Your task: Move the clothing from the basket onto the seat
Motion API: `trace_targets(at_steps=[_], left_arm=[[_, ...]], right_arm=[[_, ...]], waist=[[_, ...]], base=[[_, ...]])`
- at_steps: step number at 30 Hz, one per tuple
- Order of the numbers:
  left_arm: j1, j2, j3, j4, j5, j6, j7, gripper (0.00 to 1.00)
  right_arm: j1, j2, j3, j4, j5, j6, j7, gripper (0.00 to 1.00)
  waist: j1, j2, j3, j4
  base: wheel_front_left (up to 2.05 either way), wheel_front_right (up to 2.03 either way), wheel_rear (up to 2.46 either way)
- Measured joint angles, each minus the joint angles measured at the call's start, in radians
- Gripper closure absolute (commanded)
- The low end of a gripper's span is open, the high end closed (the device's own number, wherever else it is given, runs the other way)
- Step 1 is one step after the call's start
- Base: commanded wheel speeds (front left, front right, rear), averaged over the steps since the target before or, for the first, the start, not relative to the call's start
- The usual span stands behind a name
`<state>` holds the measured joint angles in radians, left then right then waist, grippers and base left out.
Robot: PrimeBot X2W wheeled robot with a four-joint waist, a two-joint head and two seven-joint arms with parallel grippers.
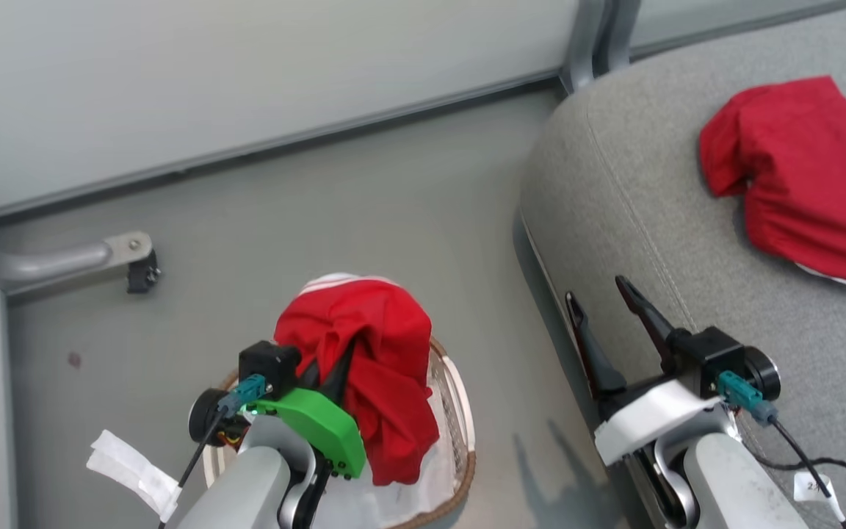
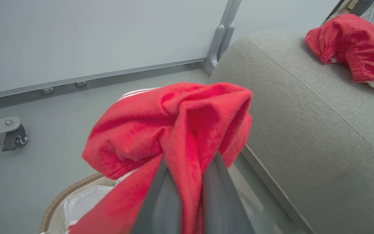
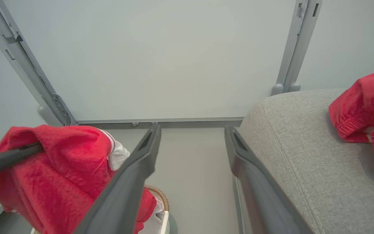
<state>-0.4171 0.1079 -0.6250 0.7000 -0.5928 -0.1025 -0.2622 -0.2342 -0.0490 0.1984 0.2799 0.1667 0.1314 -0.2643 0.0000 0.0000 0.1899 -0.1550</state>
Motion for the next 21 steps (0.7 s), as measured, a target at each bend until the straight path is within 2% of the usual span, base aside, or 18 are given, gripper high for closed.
trace_targets(at_steps=[11,16,21], left_arm=[[0.040,-0.037,0.143,-0.215,0.094,-0.004,0.000,1.00],[0.028,-0.050,0.153,-0.258,0.105,-0.006,0.000,1.00],[0.009,-0.055,0.136,-0.271,0.107,-0.007,0.000,1.00]], right_arm=[[0.089,0.000,0.030,0.029,-0.010,0.000,0.000,0.00],[0.107,0.000,0.067,0.053,-0.030,0.000,0.000,0.00],[0.105,-0.010,0.183,0.077,-0.070,0.000,0.000,0.00]], waist=[[0.0000,0.0000,-0.140,0.035],[0.0000,0.0000,-0.165,0.048],[0.0000,0.0000,-0.165,0.066]], base=[[0.00,0.00,0.00],[0.00,0.00,0.00],[0.00,0.00,0.00]])
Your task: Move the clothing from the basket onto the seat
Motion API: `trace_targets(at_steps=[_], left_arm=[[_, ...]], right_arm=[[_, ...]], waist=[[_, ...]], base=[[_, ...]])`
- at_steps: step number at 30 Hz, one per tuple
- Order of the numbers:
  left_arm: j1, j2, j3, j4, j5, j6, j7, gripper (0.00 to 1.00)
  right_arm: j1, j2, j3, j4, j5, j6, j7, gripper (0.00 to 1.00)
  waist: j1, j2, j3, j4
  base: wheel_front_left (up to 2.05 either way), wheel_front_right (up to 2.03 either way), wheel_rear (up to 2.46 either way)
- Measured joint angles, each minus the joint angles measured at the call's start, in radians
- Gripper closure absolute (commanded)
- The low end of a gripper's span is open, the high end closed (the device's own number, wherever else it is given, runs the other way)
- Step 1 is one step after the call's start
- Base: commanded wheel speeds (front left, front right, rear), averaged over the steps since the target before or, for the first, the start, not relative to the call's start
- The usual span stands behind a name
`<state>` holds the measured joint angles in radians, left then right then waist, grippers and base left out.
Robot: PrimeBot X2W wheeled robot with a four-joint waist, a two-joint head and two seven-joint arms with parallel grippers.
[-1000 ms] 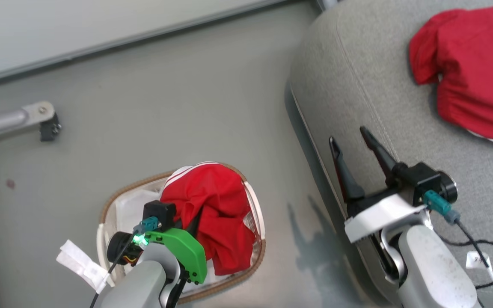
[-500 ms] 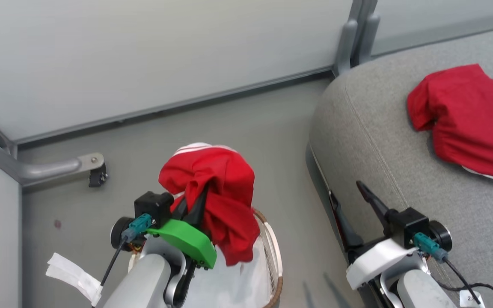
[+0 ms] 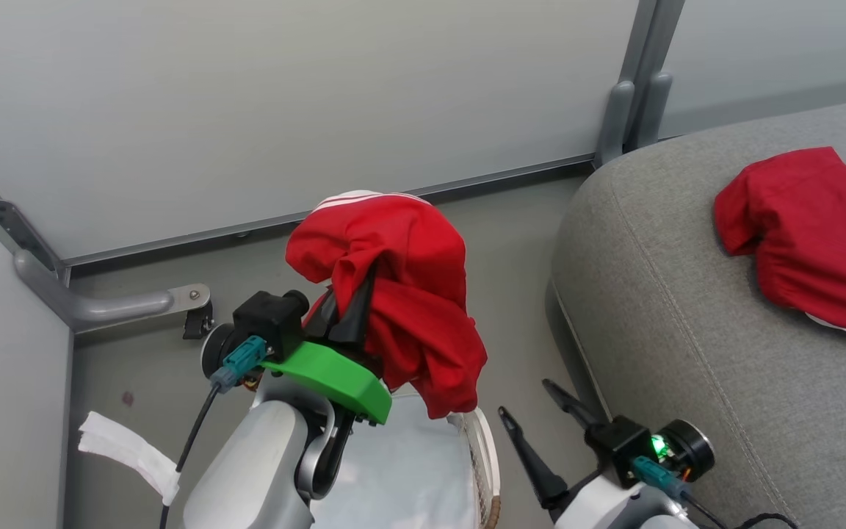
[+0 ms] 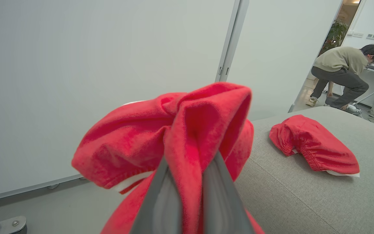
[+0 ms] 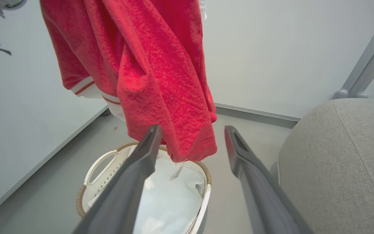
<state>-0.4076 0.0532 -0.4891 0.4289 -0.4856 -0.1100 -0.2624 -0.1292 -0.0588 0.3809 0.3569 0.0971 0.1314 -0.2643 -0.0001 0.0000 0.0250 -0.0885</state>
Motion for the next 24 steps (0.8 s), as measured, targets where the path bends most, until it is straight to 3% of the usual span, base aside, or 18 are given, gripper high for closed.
trace_targets(at_steps=[9,18,19,20,21,22,24], left_arm=[[-0.021,-0.002,-0.064,-0.018,-0.028,0.004,0.000,1.00],[-0.061,-0.003,-0.166,-0.033,-0.084,0.023,0.000,1.00],[-0.065,-0.003,-0.174,-0.034,-0.089,0.024,0.000,1.00],[-0.069,-0.003,-0.185,-0.035,-0.096,0.026,0.000,1.00],[-0.071,-0.003,-0.196,-0.037,-0.104,0.028,0.000,1.00],[-0.073,-0.003,-0.203,-0.038,-0.109,0.030,0.000,1.00],[-0.078,-0.003,-0.219,-0.042,-0.125,0.033,0.000,1.00]], right_arm=[[-0.154,0.002,0.157,0.021,0.019,0.000,0.000,0.00],[-0.303,0.009,0.231,0.185,0.053,0.000,0.000,0.00],[-0.311,0.009,0.240,0.203,0.060,0.000,0.000,0.06],[-0.318,0.009,0.249,0.222,0.074,0.000,0.000,0.25],[-0.324,0.010,0.259,0.248,0.088,0.000,0.000,0.77],[-0.327,0.010,0.269,0.266,0.101,0.000,0.000,1.00],[-0.328,0.010,0.271,0.295,0.139,0.000,0.000,1.00]], waist=[[0.0000,0.0000,0.018,0.038],[0.0000,0.0000,0.036,0.095],[0.0000,0.0000,0.037,0.101],[0.0001,0.0000,0.038,0.108],[0.0000,0.0000,0.039,0.115],[0.0001,0.0000,0.040,0.120],[0.0001,0.0000,0.042,0.132]], base=[[0.00,0.00,0.00],[0.00,0.00,0.00],[0.00,0.00,0.00],[0.00,0.00,0.00],[0.00,0.00,0.00],[0.00,0.00,0.00],[0.00,0.00,0.00]])
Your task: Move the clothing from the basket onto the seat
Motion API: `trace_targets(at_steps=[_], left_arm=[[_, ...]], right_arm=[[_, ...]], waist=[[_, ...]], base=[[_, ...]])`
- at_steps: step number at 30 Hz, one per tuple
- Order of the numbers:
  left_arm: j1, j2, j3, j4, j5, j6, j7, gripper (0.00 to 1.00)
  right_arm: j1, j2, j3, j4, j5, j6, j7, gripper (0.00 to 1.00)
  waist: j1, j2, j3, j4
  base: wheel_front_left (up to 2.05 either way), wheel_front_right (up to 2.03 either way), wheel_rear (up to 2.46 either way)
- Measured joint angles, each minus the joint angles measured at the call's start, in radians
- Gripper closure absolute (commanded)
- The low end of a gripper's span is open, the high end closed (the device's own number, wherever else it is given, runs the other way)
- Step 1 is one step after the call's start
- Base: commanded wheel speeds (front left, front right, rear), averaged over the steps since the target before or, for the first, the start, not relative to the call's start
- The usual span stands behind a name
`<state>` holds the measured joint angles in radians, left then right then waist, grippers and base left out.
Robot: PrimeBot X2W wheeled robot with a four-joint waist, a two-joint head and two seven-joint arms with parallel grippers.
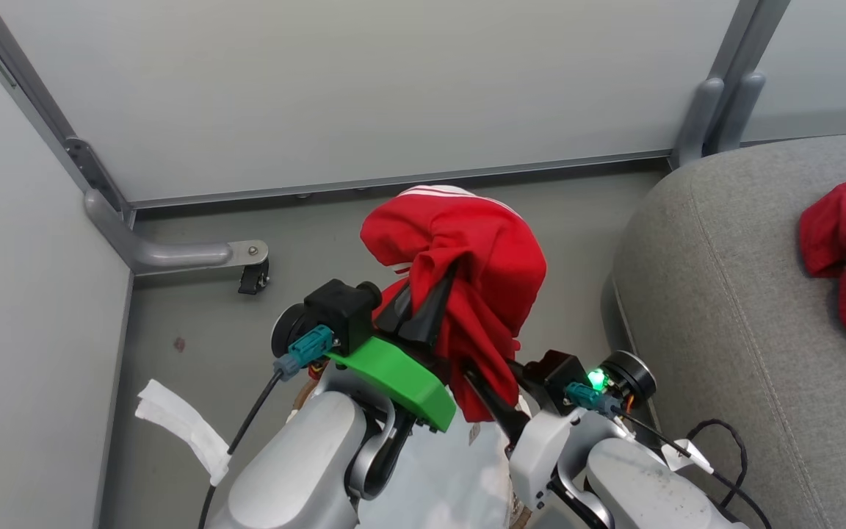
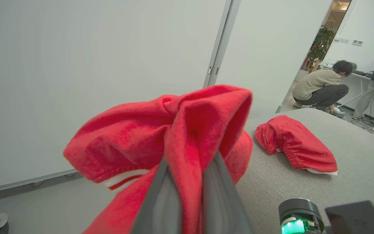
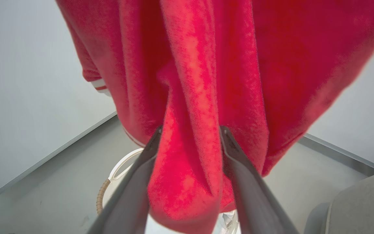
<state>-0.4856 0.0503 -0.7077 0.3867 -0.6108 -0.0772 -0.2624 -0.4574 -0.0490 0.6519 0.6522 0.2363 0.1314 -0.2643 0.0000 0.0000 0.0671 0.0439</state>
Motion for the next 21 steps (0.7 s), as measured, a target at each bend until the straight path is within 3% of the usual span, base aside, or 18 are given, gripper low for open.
trace_targets(at_steps=[14,15,16,17,21], left_arm=[[0.007,0.000,0.039,0.015,0.000,0.012,0.000,1.00],[0.009,-0.001,0.044,0.015,0.000,0.012,0.000,0.82],[0.014,-0.001,0.051,0.014,-0.001,0.012,0.000,0.36],[0.019,-0.001,0.056,0.015,-0.002,0.012,0.000,0.00],[0.036,-0.001,0.077,0.027,0.022,0.010,-0.002,0.00]], right_arm=[[0.085,0.001,-0.127,-0.023,0.035,0.000,0.000,1.00],[0.093,0.001,-0.139,-0.040,0.036,0.000,0.000,1.00],[0.101,0.001,-0.158,-0.064,0.039,0.000,0.000,1.00],[0.110,0.001,-0.175,-0.094,0.045,0.000,0.000,1.00],[0.145,0.000,-0.238,-0.218,0.067,0.000,0.000,1.00]], waist=[[0.0000,0.0000,0.016,-0.018],[0.0000,0.0000,0.016,-0.022],[0.0000,0.0000,0.016,-0.026],[0.0000,0.0000,0.015,-0.031],[0.0000,0.0000,0.014,-0.048]], base=[[0.00,0.00,0.00],[0.00,0.00,0.00],[0.00,0.00,0.00],[0.00,0.00,0.00],[0.00,0.00,0.00]])
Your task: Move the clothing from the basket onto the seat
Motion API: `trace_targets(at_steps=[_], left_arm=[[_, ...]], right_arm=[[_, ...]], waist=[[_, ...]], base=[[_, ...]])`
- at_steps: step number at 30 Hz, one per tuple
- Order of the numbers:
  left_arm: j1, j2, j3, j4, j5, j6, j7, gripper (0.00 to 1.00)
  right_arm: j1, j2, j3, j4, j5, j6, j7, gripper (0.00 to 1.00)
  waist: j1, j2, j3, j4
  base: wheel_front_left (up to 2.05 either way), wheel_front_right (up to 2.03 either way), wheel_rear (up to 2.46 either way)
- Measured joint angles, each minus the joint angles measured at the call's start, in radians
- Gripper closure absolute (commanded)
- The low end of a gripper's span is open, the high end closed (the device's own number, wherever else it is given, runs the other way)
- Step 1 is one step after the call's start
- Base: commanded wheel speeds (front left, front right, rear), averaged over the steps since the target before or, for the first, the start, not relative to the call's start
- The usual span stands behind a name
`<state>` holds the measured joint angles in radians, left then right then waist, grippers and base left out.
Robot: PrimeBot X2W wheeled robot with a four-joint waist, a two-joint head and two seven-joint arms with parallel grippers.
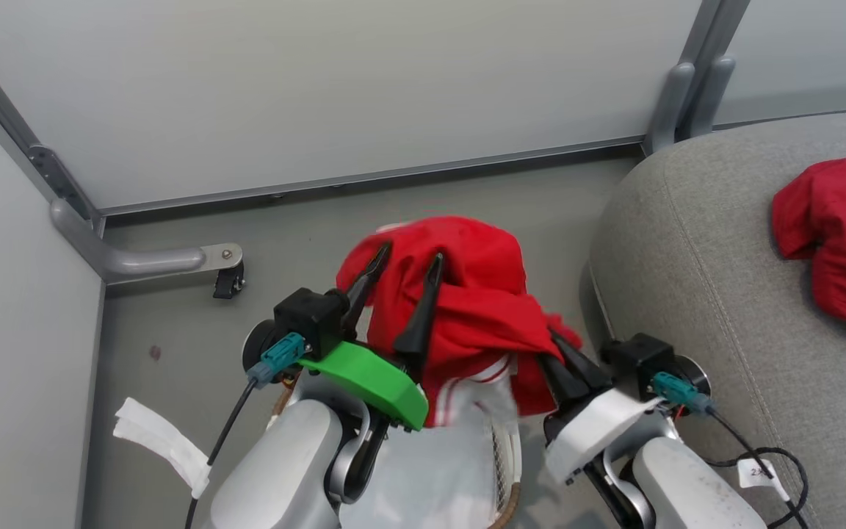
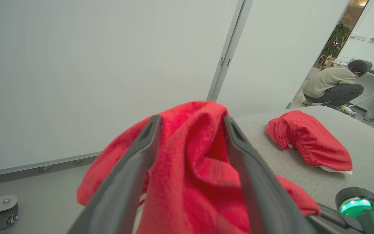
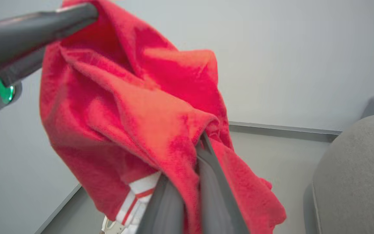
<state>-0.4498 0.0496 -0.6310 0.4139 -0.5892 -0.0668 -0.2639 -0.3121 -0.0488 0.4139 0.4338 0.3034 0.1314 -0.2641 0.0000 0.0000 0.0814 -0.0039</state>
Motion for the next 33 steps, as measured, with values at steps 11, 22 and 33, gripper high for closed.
trace_targets(at_steps=[11,22,33], left_arm=[[0.067,0.000,0.119,0.052,0.111,-0.023,0.000,0.00],[0.119,0.000,0.231,0.057,0.209,-0.053,0.000,0.00],[0.126,-0.001,0.210,0.052,0.222,-0.061,0.000,0.00]], right_arm=[[0.063,-0.001,-0.092,-0.251,0.062,0.000,0.001,1.00],[0.076,-0.001,-0.141,-0.351,0.101,0.000,0.001,1.00],[0.073,-0.003,-0.255,-0.437,0.100,0.000,0.001,1.00]], waist=[[0.0000,0.0000,0.012,-0.095],[0.0000,0.0000,0.044,-0.280],[0.0000,0.0000,0.076,-0.479]], base=[[0.00,0.00,0.00],[0.00,0.00,0.00],[0.00,0.00,0.00]])
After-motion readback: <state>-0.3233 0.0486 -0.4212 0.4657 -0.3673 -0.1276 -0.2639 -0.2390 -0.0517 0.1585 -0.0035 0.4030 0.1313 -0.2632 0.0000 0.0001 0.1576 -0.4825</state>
